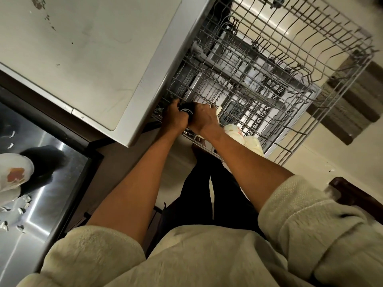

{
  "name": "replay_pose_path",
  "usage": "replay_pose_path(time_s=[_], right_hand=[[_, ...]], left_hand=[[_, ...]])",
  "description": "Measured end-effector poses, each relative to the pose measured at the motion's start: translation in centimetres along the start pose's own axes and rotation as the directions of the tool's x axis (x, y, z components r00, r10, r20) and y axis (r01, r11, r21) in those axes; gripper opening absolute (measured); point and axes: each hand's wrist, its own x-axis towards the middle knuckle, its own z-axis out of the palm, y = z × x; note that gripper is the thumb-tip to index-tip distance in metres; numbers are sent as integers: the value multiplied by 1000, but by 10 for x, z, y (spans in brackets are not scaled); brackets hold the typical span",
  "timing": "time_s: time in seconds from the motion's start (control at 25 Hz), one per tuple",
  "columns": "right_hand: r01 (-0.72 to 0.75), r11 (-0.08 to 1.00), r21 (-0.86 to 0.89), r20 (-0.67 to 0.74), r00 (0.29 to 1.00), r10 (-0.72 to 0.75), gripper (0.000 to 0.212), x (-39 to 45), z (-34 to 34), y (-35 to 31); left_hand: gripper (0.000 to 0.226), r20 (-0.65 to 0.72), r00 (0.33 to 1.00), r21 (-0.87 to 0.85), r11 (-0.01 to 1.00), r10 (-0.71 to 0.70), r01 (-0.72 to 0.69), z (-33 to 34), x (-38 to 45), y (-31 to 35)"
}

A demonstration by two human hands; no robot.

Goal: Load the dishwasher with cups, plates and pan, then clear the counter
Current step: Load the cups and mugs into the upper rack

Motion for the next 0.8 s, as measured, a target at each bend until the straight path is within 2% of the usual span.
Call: replay_pose_path(time_s=[0.12, 0.2, 0.36, 0.52, 0.72, 0.8], right_hand=[[-34, 995, -90, 30, 999, 37, 48, 2, 9, 5], [-57, 988, -143, 33, 998, 62, 48, 4, 11, 7], [-81, 996, -47, -9, 997, 80, 35, -1, 1, 4], [-149, 989, 11, -30, 988, 150, 35, -4, 1, 3], [-165, 986, 0, -19, 986, 165, 35, -5, 4, 3], [-175, 985, -7, -18, 984, 175, 35, -7, 1, 1]], left_hand=[[62, 54, 997, 413, 910, -62, 35, 4, 1, 2], [55, 90, 991, 492, 870, -95, 39, 6, 1, 5], [51, 43, 994, 314, 946, -96, 78, 5, -1, 10], [58, 39, 999, 177, 984, -21, 14, 0, -1, 4], [61, 130, 991, 130, 990, 32, -50, -4, 0, 0], [64, 89, 996, 180, 983, 32, -48, -2, 1, -4]])
